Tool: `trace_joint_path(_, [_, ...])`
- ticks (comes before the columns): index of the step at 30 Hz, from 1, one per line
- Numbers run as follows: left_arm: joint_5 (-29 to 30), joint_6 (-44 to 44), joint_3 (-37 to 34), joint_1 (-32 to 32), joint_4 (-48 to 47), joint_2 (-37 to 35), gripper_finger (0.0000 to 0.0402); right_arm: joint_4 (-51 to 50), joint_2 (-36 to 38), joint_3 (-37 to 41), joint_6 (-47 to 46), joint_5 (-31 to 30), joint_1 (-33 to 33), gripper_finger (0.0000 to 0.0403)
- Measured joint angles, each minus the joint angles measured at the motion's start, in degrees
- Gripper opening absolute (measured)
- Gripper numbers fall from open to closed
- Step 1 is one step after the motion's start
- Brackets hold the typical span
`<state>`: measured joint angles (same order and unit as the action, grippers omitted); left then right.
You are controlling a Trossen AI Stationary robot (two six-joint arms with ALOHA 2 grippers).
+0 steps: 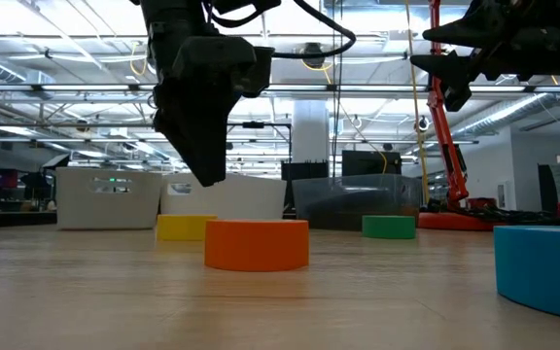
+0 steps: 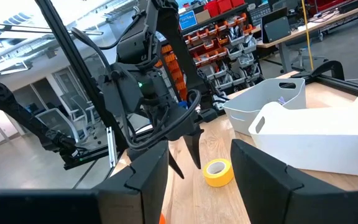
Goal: Pick and place Stapler, Stapler remover, tape
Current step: Put the yellow tape into the white bin
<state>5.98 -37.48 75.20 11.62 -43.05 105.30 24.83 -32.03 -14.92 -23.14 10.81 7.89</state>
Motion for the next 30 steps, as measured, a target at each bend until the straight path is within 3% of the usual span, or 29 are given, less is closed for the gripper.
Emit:
trace_joint_path(4, [-0.1,0.1,0.0,0.0,-0.1,0.0,0.0227,0.0,0.0,0.0,0.0,0.0,0.0,0.0167])
trace_joint_path(8, [0.5,4.9,0.0,0.9,-0.5,0.0,0.0264,0.0,0.0,0.0,0.0,0.0,0.0,0.0167])
trace_joint_path(12, [6.6,8.9,0.0,2.4,-2.5,0.0,0.0283,-0.1,0.0,0.0,0.0,0.0,0.0,0.0167])
trace_joint_path(16, [10.9,8.9,0.0,2.5,-4.0,0.0,0.0286,-0.1,0.0,0.0,0.0,0.0,0.0,0.0167])
trace_joint_path(23, [7.2,8.4,-0.5,1.8,-3.5,0.6,0.0272,-0.1,0.0,0.0,0.0,0.0,0.0,0.0167])
trace_joint_path(30, [5.1,3.9,-5.7,1.8,-1.0,0.6,0.0258,-0.3,0.0,0.0,0.0,0.0,0.0,0.0167])
